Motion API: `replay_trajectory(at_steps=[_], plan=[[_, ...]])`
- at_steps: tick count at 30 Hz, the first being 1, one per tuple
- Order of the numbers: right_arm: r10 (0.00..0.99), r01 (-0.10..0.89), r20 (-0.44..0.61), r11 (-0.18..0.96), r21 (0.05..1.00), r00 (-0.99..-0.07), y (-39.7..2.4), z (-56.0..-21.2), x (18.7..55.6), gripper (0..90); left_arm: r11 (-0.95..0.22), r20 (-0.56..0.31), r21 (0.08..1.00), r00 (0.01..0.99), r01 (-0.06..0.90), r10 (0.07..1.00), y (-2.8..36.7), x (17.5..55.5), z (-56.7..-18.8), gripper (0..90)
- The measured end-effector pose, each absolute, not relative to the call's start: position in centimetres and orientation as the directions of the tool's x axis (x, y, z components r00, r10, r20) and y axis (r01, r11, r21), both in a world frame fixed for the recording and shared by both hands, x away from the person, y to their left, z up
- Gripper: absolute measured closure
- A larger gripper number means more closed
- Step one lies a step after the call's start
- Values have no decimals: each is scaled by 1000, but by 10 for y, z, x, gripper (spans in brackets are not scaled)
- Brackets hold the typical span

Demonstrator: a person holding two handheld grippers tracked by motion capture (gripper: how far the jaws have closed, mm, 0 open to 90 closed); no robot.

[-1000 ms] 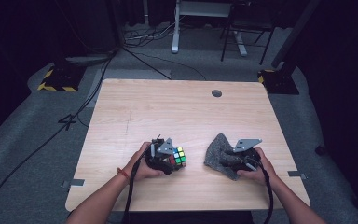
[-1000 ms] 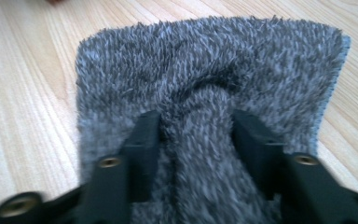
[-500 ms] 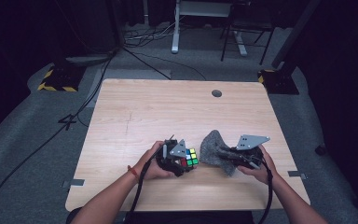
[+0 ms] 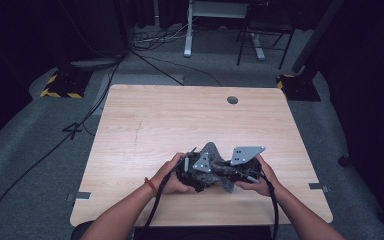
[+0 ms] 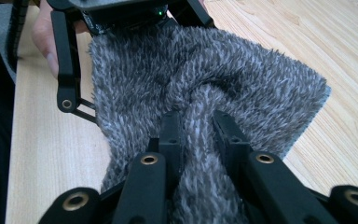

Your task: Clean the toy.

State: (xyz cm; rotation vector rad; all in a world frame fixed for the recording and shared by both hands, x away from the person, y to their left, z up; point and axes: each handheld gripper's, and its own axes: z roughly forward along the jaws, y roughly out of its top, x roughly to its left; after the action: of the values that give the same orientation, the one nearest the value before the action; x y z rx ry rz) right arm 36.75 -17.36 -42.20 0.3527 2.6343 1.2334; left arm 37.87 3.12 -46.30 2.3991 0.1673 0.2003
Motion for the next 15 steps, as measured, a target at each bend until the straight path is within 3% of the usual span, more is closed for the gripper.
replay_trajectory(at_steps=[15], plan=[[321,113,-140,654,748,-937,-172,-426,368,764,-747,108,661,977,68,185,28,378,-466,337]])
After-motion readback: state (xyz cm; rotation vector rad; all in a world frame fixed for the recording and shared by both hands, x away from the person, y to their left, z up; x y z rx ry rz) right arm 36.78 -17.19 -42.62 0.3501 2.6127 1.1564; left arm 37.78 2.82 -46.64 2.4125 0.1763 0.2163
